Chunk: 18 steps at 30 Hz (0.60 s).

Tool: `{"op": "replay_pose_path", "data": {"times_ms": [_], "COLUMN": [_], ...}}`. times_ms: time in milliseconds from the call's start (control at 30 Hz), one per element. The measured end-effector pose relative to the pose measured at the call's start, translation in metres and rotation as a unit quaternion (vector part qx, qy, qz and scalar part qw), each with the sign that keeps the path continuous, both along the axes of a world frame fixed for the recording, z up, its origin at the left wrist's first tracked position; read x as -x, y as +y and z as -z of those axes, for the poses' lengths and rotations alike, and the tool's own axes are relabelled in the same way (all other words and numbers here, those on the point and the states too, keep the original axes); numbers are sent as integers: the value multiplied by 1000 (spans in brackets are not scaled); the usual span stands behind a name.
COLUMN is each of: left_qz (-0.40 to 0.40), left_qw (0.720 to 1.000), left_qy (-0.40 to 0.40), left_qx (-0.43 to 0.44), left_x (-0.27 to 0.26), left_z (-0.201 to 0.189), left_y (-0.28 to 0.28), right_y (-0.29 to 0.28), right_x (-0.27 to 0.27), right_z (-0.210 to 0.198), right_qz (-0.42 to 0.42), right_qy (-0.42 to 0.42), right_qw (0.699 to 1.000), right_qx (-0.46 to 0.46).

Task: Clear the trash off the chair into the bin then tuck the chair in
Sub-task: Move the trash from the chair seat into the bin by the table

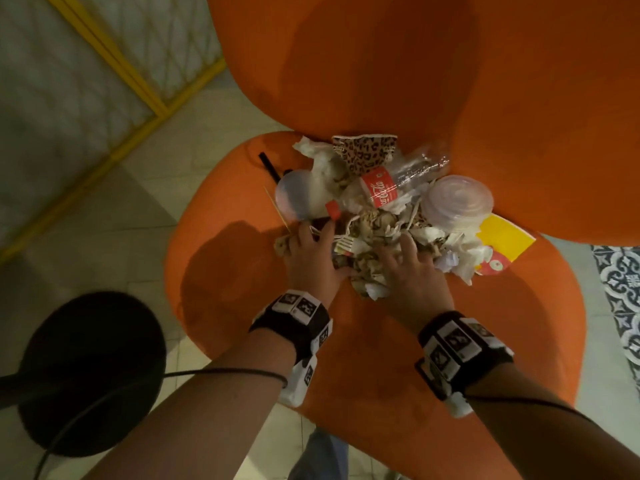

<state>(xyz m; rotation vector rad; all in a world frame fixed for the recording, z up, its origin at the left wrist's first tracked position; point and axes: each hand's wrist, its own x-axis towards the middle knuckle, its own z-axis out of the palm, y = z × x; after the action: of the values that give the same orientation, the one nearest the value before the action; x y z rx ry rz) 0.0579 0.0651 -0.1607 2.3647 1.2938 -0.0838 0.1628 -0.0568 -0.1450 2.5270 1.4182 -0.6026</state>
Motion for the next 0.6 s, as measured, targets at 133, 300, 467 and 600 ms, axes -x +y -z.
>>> {"op": "replay_pose_path", "data": {"times_ms": [133,300,467,600], "left_qz": [-27,-44,-93,-121], "left_qw": [996,983,959,943], "left_qy": [-78,-170,-261,-304], "left_qx": [22,56,67,65], "left_x": [-9,-11,-6,4], "left_z": [-1,-2,-7,-9], "left_y": [10,9,4,-2], "right_y": [8,14,4,-14], "right_x": [-3,-6,-6,-4], "right_z": [-3,-6,-7,-8], "right_qz": [32,85,130,175], "right_qy": [22,53,76,136], "right_qw": [999,994,983,952], "right_qx": [-13,-32,-103,-209]}}
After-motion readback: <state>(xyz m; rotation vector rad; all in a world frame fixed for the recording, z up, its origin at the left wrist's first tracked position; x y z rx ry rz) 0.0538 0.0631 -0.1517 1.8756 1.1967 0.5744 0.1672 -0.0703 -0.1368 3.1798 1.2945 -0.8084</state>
